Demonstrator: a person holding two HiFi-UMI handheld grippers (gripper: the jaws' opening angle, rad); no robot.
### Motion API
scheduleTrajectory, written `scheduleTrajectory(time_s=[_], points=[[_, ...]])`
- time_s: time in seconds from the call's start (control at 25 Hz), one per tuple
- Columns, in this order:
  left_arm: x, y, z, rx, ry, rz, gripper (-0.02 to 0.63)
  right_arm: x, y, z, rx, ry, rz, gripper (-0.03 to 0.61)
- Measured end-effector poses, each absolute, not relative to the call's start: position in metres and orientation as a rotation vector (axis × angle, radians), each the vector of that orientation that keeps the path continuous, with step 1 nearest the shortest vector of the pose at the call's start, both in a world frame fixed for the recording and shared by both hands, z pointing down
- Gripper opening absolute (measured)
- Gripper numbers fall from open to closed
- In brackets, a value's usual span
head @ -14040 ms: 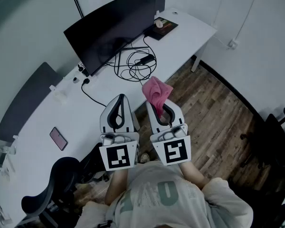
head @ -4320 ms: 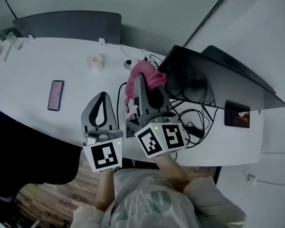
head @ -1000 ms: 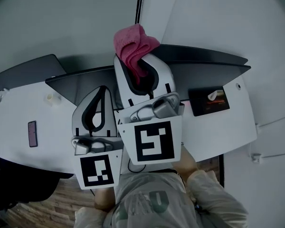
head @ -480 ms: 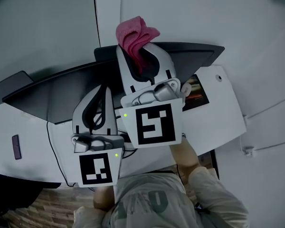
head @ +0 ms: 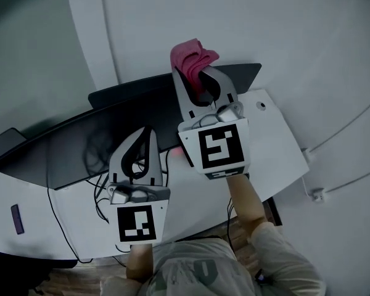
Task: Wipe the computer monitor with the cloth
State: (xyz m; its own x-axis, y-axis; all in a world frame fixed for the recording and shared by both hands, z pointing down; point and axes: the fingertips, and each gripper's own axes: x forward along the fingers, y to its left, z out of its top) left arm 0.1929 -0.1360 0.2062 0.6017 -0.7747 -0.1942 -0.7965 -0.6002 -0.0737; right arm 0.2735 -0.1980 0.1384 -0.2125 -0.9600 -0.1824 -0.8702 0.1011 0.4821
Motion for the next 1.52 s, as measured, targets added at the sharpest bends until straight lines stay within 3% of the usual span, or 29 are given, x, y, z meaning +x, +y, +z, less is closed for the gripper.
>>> scheduleTrajectory(time_s=[0.36, 1.2, 1.52], points=[[0.241, -0.124, 0.200, -2.702, 1.239, 0.201, 0.015, 0.343, -0.191, 0.134, 1.925, -2.106, -0.732, 0.057], [0.254, -0.132, 0.211, -2.725, 1.192, 0.151, 0.015, 0.400, -0.180, 0.124, 2.046, -2.046, -0.820, 0.057], [0.277, -0.136, 0.229, -2.774, 1.148, 0.089, 0.015, 0.393, -0.172, 0.165, 1.812, -2.156, -0.817, 0.057]])
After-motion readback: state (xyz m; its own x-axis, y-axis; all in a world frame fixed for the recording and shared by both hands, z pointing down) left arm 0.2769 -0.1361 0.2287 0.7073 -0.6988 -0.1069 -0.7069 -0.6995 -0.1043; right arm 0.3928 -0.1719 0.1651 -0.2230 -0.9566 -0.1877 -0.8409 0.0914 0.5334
